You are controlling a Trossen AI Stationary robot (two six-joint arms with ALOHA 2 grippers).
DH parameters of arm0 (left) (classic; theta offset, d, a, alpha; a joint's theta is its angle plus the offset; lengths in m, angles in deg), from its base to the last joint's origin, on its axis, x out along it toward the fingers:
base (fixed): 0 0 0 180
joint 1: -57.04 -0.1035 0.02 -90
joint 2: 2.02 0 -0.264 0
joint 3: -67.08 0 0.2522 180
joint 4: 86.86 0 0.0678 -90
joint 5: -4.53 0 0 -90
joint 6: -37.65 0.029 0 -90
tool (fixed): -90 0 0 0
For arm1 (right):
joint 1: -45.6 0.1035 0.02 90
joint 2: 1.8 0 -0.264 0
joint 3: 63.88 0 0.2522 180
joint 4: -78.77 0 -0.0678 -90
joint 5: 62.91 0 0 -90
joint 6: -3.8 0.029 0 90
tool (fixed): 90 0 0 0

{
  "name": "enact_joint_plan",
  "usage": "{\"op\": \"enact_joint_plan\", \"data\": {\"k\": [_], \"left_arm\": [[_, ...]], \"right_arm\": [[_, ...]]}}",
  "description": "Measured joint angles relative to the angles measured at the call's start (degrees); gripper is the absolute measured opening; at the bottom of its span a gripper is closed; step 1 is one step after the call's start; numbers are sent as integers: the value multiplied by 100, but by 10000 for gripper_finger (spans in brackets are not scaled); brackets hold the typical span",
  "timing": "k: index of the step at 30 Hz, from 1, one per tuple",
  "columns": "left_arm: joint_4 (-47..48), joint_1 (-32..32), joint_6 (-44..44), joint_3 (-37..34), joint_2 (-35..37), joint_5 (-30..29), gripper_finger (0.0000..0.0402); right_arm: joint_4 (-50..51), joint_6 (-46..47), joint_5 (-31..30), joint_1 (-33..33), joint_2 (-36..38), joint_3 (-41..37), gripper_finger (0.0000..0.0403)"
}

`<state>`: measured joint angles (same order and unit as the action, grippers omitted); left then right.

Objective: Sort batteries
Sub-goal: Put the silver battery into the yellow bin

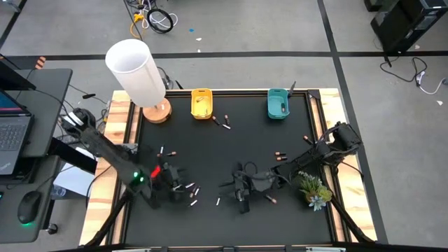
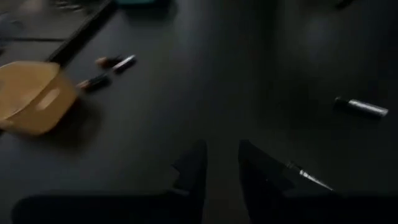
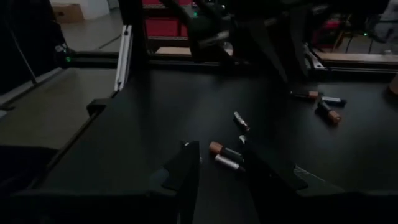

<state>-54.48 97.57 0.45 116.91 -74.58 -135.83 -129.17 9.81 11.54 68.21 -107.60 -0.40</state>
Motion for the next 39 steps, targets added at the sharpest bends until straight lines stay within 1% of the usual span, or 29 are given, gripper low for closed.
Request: {"op": "enact_joint_plan", "data": {"k": [3,4,6,8,10,13,14,15,20,25,30,32,34,37,39], "left_arm": [[-1192,-614,1274,-336,354,874,88],[-1437,-770,1563,-430,457,1130,86],[-1820,-951,1922,-698,662,1417,86],[-2324,-990,2030,-1142,889,1510,85],[-2982,-945,1917,-1777,1127,1511,85],[-4409,-793,1608,-2671,1397,1506,85],[-4842,-733,1538,-2837,1412,1480,85],[-5081,-663,1414,-2945,1412,1433,85],[-5010,-198,762,-2941,1092,937,88],[-4992,325,192,-2897,508,464,102],[-4992,707,-540,-2833,-60,453,129],[-4960,820,-708,-2751,-285,323,143],[-4722,873,-801,-2567,-514,165,151],[-4111,961,-850,-2267,-810,-26,153],[-3959,1018,-853,-2105,-980,-117,154]], "right_arm": [[-18,45,136,-119,0,0,135],[-12,47,179,-148,0,0,135],[-12,83,192,-182,0,0,135],[16,109,192,-186,0,0,135],[60,153,191,-181,0,0,135],[101,170,187,-179,0,0,135],[106,178,168,-179,0,0,135],[115,180,141,-179,0,0,135],[196,271,18,-169,0,0,135],[261,311,-72,-100,0,0,135],[271,348,-174,-30,0,0,135],[272,347,-261,-4,0,0,135],[270,351,-271,-1,0,0,135],[257,430,-279,27,0,0,135],[257,436,-284,51,0,0,135]]}}
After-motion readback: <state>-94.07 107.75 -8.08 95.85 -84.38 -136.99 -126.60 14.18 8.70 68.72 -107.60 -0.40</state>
